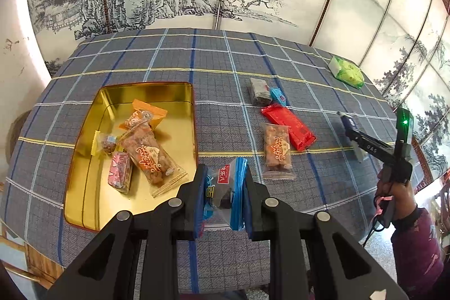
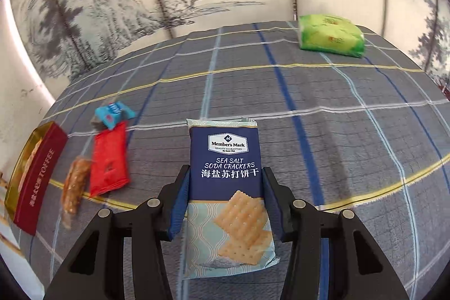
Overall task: Organize snacks
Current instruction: 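Carry the blue candy over the tin and open the left gripper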
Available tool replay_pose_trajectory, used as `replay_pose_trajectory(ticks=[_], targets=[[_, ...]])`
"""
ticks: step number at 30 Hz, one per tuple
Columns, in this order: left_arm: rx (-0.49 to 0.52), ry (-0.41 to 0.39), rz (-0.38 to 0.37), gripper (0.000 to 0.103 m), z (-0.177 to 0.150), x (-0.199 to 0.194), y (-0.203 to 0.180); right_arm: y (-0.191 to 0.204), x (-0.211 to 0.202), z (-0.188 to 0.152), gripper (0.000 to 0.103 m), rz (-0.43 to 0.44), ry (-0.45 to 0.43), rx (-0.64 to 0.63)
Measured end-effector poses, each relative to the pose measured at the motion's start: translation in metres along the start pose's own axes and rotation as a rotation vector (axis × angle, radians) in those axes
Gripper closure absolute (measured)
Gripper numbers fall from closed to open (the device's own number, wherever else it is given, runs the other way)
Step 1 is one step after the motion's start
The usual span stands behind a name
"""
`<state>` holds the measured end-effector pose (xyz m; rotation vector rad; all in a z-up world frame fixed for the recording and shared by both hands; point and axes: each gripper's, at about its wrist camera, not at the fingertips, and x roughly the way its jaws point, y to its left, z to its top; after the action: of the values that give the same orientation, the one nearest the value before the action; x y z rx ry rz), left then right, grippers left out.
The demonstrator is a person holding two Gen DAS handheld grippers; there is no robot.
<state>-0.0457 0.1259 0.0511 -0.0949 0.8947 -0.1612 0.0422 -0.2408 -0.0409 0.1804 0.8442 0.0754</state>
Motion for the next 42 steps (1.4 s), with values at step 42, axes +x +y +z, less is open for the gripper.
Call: replay_pose_trajectory(ticks=[42], targets=[[-0.022, -0.016, 0.141, 0.083, -0.006, 0.039, 0.092, -0.006, 0.01, -0.003, 0.053, -0.042, 0.025, 0.019]])
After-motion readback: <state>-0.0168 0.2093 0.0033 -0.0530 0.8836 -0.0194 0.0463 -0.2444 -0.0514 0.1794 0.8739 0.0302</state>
